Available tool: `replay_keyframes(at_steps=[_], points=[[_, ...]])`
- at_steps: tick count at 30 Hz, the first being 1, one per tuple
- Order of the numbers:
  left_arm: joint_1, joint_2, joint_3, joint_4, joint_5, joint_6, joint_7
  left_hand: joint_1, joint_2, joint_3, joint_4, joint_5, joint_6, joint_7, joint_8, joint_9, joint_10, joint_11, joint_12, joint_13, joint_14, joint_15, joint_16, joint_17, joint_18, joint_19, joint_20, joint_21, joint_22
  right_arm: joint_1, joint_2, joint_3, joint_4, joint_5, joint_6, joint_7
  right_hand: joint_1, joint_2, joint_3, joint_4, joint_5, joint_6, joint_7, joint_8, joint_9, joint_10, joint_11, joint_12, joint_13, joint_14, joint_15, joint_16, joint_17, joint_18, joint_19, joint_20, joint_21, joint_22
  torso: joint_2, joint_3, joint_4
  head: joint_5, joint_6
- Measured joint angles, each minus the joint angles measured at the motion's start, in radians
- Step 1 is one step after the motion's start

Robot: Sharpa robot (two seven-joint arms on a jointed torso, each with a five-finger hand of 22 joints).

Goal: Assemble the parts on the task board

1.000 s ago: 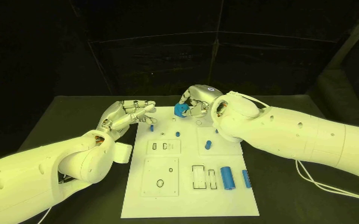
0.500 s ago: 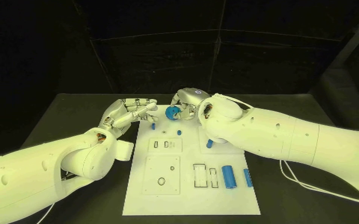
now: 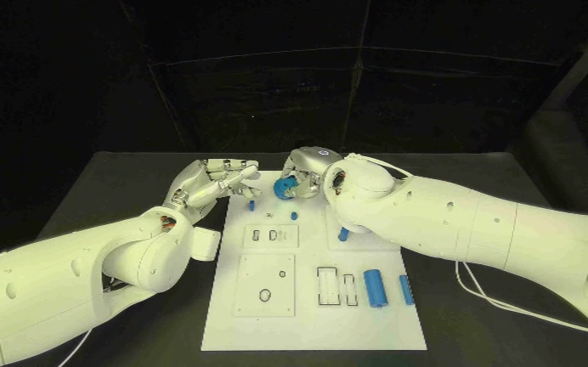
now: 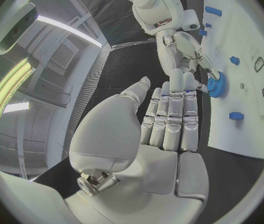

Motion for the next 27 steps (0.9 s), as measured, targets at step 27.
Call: replay_keyframes(at_steps=[27], points=[[0.0, 0.0, 0.0, -0.003, 0.0, 0.0, 0.0, 0.0, 0.0, 0.0, 0.0, 0.0, 0.0, 0.0, 0.0, 0.0, 0.0, 0.0, 0.0, 0.0, 0.0, 0.0, 0.0, 0.0, 0.0, 0.0, 0.0, 0.0, 0.0, -0.001, -0.002, -0.002, -0.003, -0.014, 0.035, -0.014, -0.12, -0.076, -0.143, 0.087, 0.041, -0.031, 0.013, -0.076, 0.04, -0.034, 0.034, -0.049, 0.0, 0.002, 0.027, -0.004, 0.0, 0.0, -0.014, 0.029, 0.0, -0.022, 0.0, -0.0001, -0.0006, -0.001, -0.004]])
